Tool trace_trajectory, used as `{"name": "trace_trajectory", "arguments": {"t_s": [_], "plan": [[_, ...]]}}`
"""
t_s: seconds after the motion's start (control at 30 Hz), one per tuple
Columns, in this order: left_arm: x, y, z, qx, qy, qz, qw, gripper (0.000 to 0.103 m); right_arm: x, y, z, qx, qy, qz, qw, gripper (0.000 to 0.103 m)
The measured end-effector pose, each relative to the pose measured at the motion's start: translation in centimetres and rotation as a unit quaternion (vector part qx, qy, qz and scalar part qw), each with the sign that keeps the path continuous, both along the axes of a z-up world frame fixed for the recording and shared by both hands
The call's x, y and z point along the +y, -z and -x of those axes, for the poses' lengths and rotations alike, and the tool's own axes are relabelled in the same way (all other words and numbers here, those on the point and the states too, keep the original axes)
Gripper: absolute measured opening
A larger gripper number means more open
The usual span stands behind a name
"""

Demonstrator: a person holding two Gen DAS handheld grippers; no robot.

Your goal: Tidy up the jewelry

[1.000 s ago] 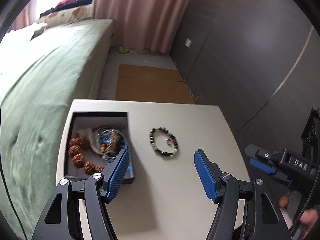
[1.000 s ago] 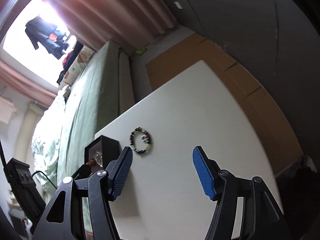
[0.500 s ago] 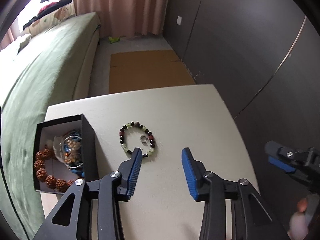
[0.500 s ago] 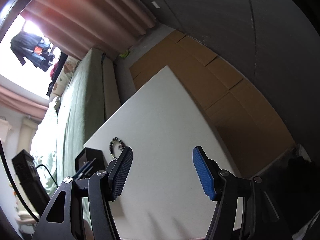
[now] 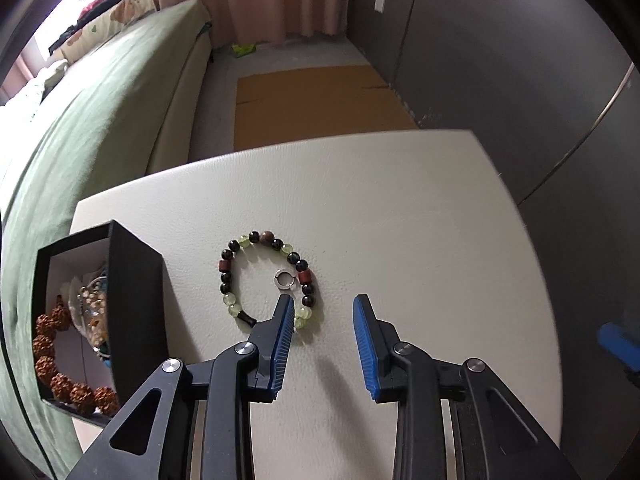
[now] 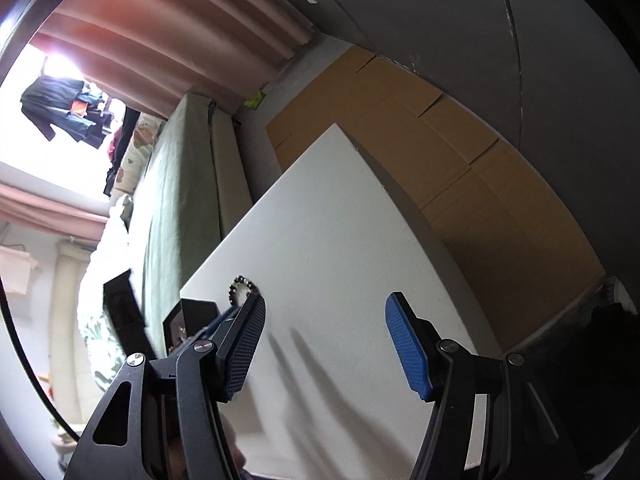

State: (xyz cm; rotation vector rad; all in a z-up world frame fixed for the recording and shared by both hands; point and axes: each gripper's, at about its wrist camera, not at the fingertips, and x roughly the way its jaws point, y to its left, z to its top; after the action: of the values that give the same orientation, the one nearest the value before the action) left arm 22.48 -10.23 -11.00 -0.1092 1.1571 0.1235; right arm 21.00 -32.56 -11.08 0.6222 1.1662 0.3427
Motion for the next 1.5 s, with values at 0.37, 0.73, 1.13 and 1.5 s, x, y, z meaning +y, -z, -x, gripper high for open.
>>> {"name": "trace_trajectory", "arguments": {"t_s": [0.37, 0.73, 1.13, 1.5], "plan": [[0.3, 1.4, 0.1, -0.014, 0.007, -0.008, 0.9998, 0.008, 0.8, 0.1, -0.7, 0.004, 0.0, 0.002, 1.0, 0.063], [2.9, -3.1, 3.2, -0.072, 0.026, 0.087, 0.9933, 0.008, 4.0, 0.5, -1.3, 0.004, -0.017, 0.03, 0.999, 0.063], [8.1, -6.5, 6.2, -0.123, 0.001, 0.21, 0.97, 0.007, 9.3, 0.5, -1.5, -0.034, -0.043, 0.062, 0.997, 0.063], [15.1, -9.6, 8.4, -0.172, -0.05, 0.252, 0.9511, 0.007, 14.2, 1.6, -2.8, -0.059, -0.073, 0.094, 0.991, 0.057]]}}
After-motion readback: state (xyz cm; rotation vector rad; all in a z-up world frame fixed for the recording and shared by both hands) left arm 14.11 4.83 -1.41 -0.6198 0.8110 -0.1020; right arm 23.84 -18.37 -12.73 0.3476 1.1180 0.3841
